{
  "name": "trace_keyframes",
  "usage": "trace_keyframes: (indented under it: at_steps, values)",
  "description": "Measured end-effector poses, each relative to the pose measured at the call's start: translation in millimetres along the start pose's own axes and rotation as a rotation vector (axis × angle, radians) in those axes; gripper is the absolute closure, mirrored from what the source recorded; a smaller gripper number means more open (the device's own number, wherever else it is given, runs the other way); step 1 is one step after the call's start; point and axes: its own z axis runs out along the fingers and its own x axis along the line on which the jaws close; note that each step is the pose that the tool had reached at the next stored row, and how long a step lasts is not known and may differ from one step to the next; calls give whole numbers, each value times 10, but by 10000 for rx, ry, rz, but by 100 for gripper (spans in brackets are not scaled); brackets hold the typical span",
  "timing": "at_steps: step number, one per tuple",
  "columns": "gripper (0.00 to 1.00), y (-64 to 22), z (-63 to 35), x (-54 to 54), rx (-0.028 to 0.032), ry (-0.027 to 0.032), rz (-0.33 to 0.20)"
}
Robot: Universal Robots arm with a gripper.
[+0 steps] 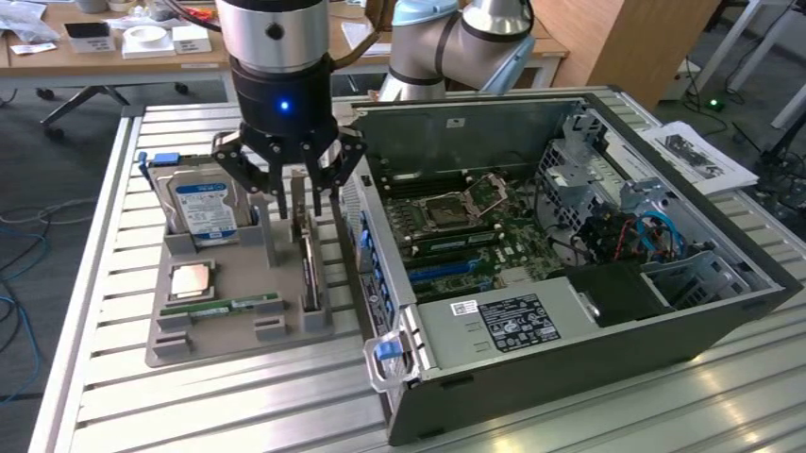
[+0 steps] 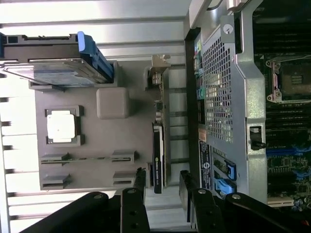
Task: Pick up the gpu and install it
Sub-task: 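Pick up the gpu and move the gpu toward the slot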
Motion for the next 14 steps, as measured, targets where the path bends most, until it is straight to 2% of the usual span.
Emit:
trace_keyframes:
  at_steps: [11,14]
  values:
    - [58,-5,192,4,-1,-1,0]
    - [58,-5,199,5,1,1,0]
